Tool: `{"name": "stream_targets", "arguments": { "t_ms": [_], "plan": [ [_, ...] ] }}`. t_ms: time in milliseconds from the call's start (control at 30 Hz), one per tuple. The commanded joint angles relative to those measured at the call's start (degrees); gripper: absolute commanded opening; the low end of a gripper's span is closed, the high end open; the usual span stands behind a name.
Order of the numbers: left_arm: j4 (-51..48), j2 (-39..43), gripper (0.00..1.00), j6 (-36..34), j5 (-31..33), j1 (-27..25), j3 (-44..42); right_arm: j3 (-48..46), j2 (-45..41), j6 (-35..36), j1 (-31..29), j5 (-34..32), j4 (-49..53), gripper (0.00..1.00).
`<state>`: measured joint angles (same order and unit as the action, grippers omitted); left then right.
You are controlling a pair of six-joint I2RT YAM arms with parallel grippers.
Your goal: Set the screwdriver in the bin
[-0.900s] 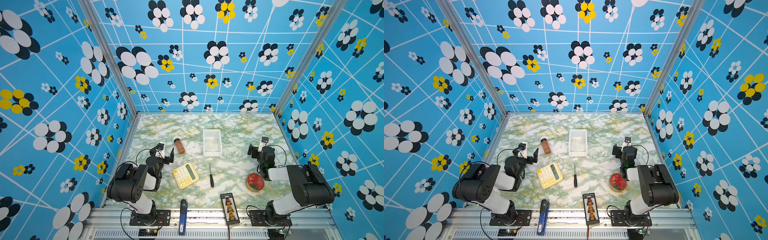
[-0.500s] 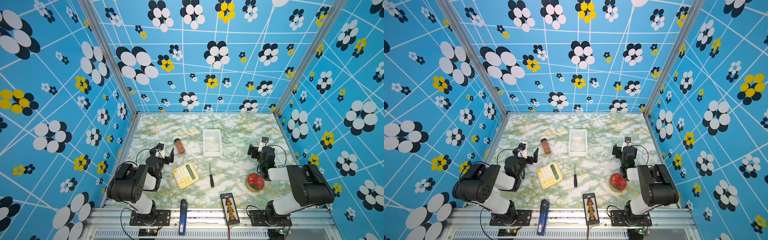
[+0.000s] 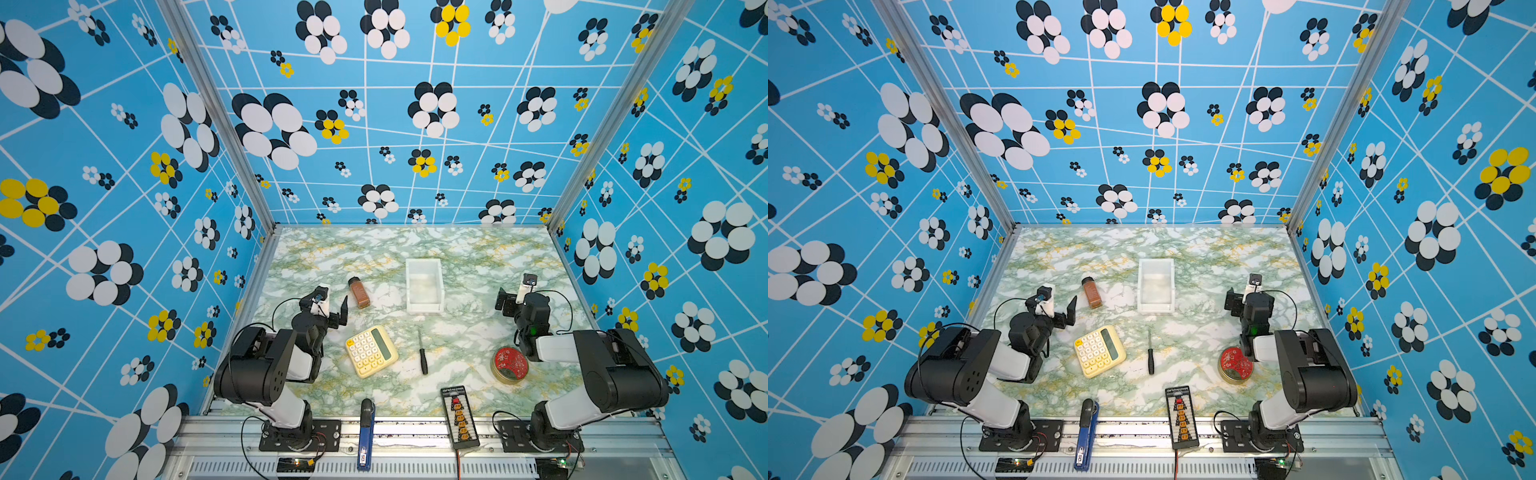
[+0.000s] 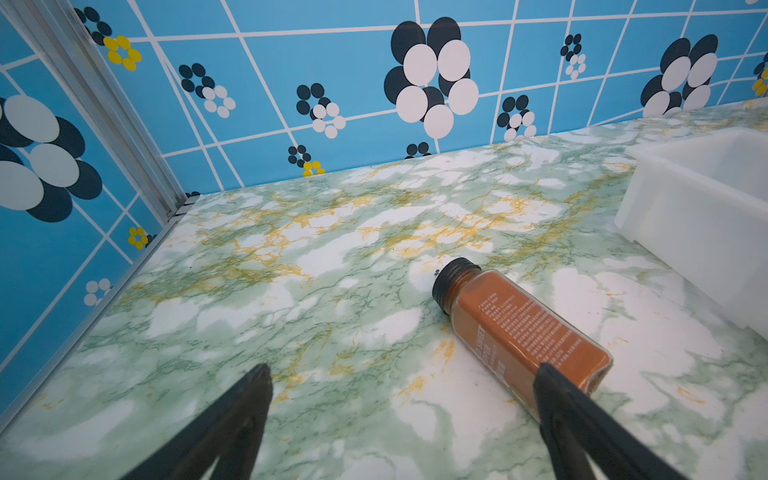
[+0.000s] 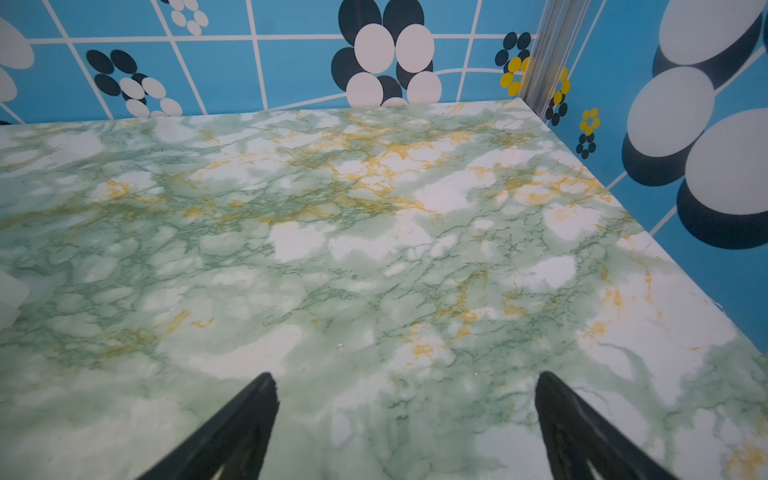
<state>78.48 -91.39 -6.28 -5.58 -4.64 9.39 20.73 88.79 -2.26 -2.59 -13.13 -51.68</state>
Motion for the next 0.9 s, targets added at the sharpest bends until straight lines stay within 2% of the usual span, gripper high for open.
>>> {"name": "stream_targets", "arguments": {
  "t_ms": [0,467,533,633,733,767,867],
  "plan": [
    [1.1,-0.3,0.99,-0.7,-0.6,-0.3,-0.5,1.2,-0.1,0.4,0.4,0.5,-0.3,0.99],
    [1.2,-0.3,0.99,-0.6,-1.4,0.1,-0.4,1.5,-0.3,0.0,0.7,0.5,0.1,0.99],
    [-0.5,1.2,0.99,-0.7,-1.8,0.2,-0.3,2.1,-2.6,0.0,0.7,-0.2,2.3,0.98],
    [-11.6,9.0,0.99,-0.5,-2.5,0.2,1.4,5.8,-11.7,-1.2,0.7,-3.3,16.8,0.97],
    [-34.1,19.3,0.99,-0.3,-4.0,0.2,7.3,11.5,-17.7,-4.4,-0.1,-5.5,32.0,0.96],
    [-40.5,21.2,0.99,-1.2,-5.4,0.2,9.6,13.5,-19.4,-6.2,-0.4,-4.8,37.7,0.96],
    [-50.9,22.9,0.99,-3.9,-6.9,0.0,12.8,18.4,-22.1,-10.7,-2.7,-5.4,51.0,0.97]
  ]
}}
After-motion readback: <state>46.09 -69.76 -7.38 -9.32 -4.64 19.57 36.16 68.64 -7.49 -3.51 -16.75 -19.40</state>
